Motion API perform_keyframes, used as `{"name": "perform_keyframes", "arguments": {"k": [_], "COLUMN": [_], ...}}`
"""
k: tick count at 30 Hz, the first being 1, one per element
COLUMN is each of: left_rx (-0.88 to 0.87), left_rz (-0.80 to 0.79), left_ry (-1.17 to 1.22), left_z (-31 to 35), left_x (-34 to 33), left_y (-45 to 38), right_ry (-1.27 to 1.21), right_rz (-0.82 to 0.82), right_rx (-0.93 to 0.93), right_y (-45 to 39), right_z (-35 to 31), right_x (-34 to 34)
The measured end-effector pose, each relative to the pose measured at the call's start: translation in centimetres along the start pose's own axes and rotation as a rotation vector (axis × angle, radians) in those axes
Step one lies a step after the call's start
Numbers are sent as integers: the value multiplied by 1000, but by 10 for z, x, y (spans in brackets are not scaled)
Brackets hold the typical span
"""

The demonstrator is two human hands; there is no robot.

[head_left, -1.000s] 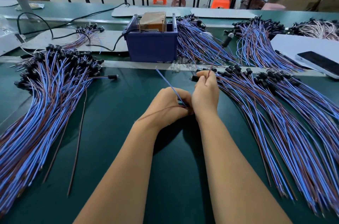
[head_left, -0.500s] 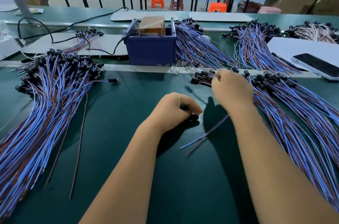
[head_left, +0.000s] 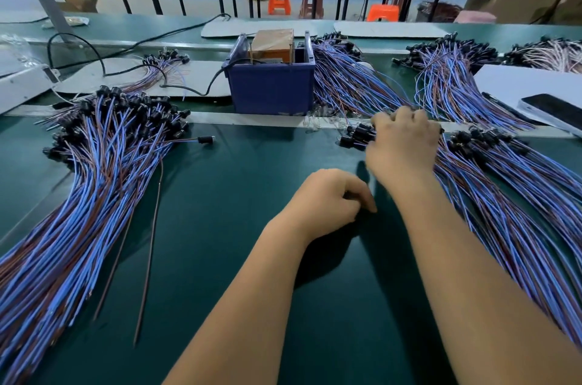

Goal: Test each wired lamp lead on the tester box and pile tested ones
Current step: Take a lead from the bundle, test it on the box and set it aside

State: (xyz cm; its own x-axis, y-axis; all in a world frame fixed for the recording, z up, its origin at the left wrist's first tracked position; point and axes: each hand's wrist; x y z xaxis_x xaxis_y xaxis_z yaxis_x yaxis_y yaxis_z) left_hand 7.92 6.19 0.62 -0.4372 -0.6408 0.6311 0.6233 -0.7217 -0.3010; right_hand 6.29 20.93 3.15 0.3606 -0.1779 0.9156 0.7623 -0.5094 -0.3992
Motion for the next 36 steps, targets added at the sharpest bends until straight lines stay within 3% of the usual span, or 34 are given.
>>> {"name": "perform_keyframes", "arguments": {"k": [6,10,12,16,18,25,30,33,36], "left_rx": [201,363,436,625,636,855,850,810,619], "left_rz": [377,626,710,831,854,714,1056,1164,1229], "left_ry": [-130,-262,-369,-549,-536,-320,459,572,652], "left_z": [-9,-28,-41,-58,-63,-81,-91,-88,-75], "left_x": [15,34,45,62,70,105,136,136,106], "left_y": [0,6,13,29,33,20,7,10,14], "right_ry": [-706,-1045,-1075,-828,-888,-869,-939,-1024,-1271], "right_rz": [-298,-432,-456,-405,-432,-413,-457,-473,-500], "right_rx": [-184,-190,-147,55,67,121,64,0,-164], "right_y": [19,49,60,64,63,67,66,66,62], "right_z": [-52,-96,-111,-112,-108,-108,-107,-108,-107], "right_x": [-4,-3,-7,-19,-19,-19,-18,-18,-18]}}
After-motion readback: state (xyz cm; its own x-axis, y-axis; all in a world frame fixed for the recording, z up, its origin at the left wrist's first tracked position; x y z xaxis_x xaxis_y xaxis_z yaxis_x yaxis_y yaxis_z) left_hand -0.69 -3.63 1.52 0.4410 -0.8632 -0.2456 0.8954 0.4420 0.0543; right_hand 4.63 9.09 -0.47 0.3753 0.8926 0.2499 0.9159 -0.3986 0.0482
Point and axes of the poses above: each hand's wrist, its own y-axis away from the middle knuckle, its own x-axis out of the back of the hand, z = x × y, and after that the axes turned 11 degrees about -x, right-handed
